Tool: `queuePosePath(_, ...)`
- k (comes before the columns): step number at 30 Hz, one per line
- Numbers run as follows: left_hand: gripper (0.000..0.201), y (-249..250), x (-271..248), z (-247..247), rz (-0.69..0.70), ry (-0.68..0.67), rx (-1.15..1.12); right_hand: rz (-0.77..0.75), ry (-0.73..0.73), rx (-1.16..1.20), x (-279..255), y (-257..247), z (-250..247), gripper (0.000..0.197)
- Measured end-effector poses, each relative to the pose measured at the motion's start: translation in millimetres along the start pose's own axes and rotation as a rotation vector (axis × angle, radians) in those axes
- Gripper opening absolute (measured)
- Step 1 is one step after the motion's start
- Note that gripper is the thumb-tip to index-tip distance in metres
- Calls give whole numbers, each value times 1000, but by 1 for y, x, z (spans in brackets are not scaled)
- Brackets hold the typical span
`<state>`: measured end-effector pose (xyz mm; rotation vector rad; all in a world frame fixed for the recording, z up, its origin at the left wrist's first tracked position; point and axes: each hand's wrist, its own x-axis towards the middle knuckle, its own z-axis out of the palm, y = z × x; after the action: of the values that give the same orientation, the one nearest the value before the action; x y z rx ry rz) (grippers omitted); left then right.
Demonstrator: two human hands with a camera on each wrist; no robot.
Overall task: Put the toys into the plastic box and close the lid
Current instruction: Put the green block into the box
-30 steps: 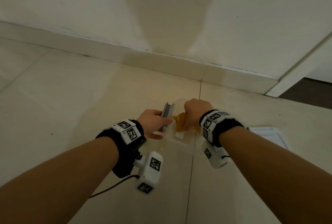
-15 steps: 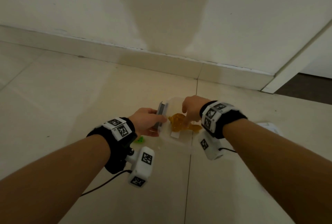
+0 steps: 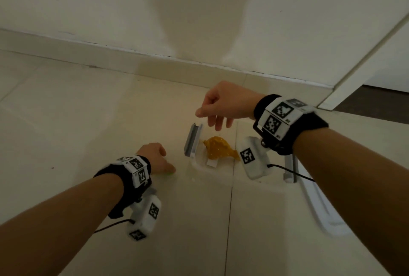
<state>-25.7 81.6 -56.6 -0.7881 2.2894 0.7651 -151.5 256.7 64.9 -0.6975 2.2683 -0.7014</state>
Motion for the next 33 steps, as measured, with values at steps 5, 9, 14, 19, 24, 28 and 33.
queuePosePath(5,41,1,6,22,116,67,215,-37,7,-12,1,5,13,24)
queuePosePath(9,34,3,6,22,126,76,179,-54,-2,-21,0,9,21,21)
queuePosePath(14,34,10,8,-3,110,101,-403,-63,45,34,0,18,24,19)
queuePosePath(19,38,29,-13,-49,244,51,-1174,0,180,182,2,21,23,24)
queuePosePath(24,36,45,-33,-58,390,-233,-1259,6,161,397,-1,16,23,31)
queuePosePath(28,36,57,-42,-49,396,-308,-1214,-10,197,459,-5,19,19,24)
queuePosePath(33,31,70,-49,-39,335,-235,-1028,24,197,338,-10,29,16,18)
